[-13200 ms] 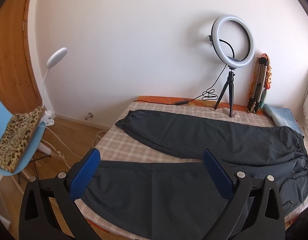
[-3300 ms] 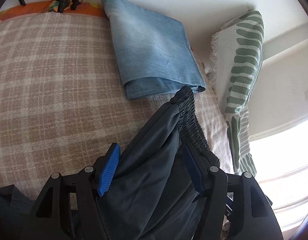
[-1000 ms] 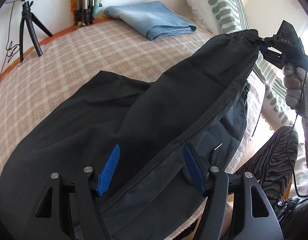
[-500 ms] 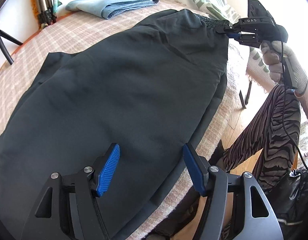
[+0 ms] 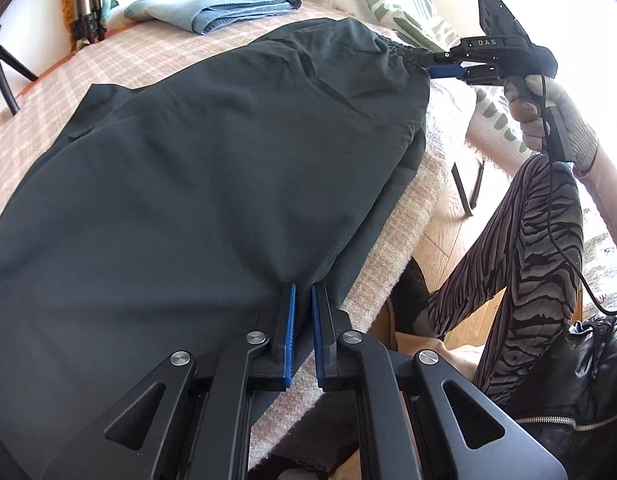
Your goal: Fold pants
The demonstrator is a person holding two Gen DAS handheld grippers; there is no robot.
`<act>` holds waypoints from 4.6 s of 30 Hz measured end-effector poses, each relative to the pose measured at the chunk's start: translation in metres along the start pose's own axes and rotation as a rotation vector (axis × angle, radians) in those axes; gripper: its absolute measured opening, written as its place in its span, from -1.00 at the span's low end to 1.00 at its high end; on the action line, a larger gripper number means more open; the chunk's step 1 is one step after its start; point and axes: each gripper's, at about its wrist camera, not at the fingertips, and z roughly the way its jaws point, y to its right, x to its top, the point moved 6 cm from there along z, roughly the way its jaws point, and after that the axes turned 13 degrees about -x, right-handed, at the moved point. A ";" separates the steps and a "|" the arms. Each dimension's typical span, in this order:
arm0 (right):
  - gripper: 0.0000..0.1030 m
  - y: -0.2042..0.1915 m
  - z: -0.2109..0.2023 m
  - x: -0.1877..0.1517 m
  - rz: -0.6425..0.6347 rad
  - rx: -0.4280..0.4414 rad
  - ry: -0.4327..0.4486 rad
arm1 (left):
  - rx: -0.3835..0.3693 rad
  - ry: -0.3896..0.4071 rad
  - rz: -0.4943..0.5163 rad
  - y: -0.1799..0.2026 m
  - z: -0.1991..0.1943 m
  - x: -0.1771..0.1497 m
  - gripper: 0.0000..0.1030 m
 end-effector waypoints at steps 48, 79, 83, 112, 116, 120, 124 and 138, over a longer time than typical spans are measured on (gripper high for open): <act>0.06 -0.069 0.076 0.095 -0.367 0.346 -0.154 | 0.045 0.173 -0.239 -0.178 -0.005 0.134 -0.85; 0.17 -0.200 0.001 0.091 -0.670 -0.038 0.229 | 0.301 0.563 -0.429 -0.168 -0.204 0.057 0.00; 0.17 -0.253 0.003 0.053 -0.757 0.076 0.198 | 0.337 0.619 -0.506 -0.157 -0.254 0.009 0.04; 0.17 -0.426 0.029 -0.195 -1.114 0.294 -0.049 | 0.441 0.974 -1.085 -0.196 -0.360 -0.347 0.32; 0.17 -0.430 0.030 -0.203 -1.086 0.277 -0.050 | 0.355 1.019 -1.153 -0.222 -0.326 -0.372 0.32; 0.17 -0.434 0.035 -0.206 -1.053 0.258 -0.063 | 0.313 1.044 -1.163 -0.238 -0.302 -0.378 0.27; 0.17 -0.441 0.041 -0.208 -1.047 0.237 -0.077 | 0.304 1.070 -1.177 -0.255 -0.291 -0.378 0.20; 0.17 -0.461 0.048 -0.215 -1.045 0.241 -0.098 | 0.521 1.033 -1.107 -0.268 -0.300 -0.384 -0.80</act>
